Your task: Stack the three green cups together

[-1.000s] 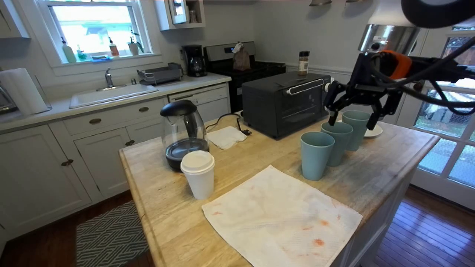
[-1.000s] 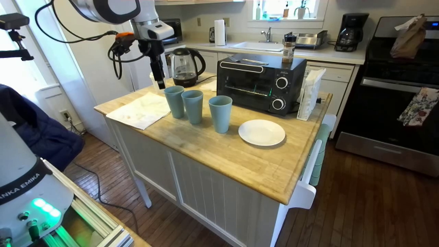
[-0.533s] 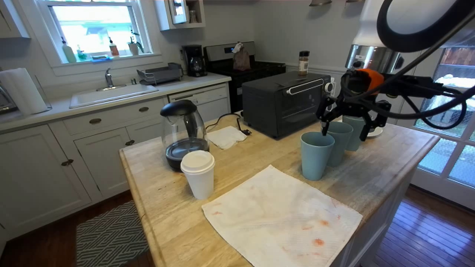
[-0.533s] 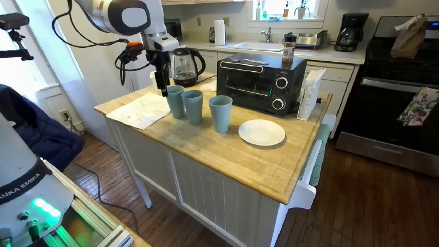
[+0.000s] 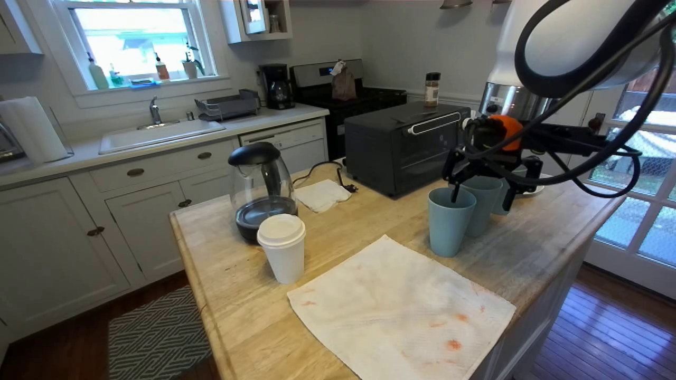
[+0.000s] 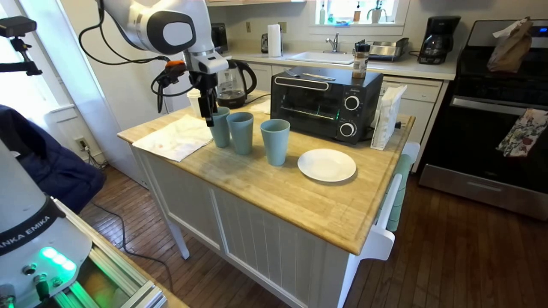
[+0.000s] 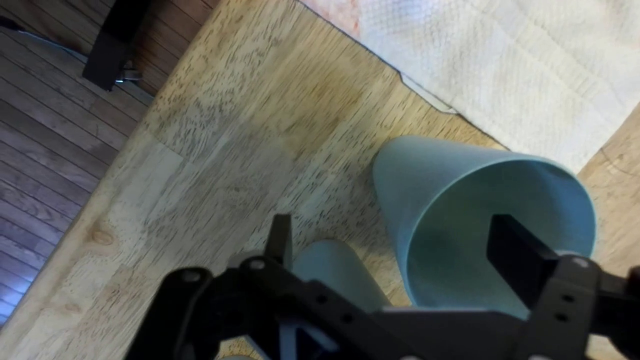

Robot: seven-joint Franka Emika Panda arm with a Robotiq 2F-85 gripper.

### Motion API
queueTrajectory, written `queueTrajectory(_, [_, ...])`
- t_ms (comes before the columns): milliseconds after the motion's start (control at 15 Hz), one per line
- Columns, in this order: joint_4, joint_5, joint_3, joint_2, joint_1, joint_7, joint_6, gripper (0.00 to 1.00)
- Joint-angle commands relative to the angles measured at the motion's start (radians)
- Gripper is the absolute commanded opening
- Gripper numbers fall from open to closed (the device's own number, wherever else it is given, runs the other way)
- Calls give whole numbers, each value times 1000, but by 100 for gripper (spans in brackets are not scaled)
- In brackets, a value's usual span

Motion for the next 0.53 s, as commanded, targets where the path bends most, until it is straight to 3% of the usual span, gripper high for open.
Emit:
queueTrajectory(0, [35,36,-17,50,21,12,18,91])
queueTrajectory(67, [39,43,-18,58,22,9,18,86])
queueTrajectory(133, [42,47,-19,63,24,9,20,66])
queueTrajectory(267, [47,60,-20,73,26,7,22,60])
queueTrajectory(467, [55,78,-20,85,28,-4,19,39])
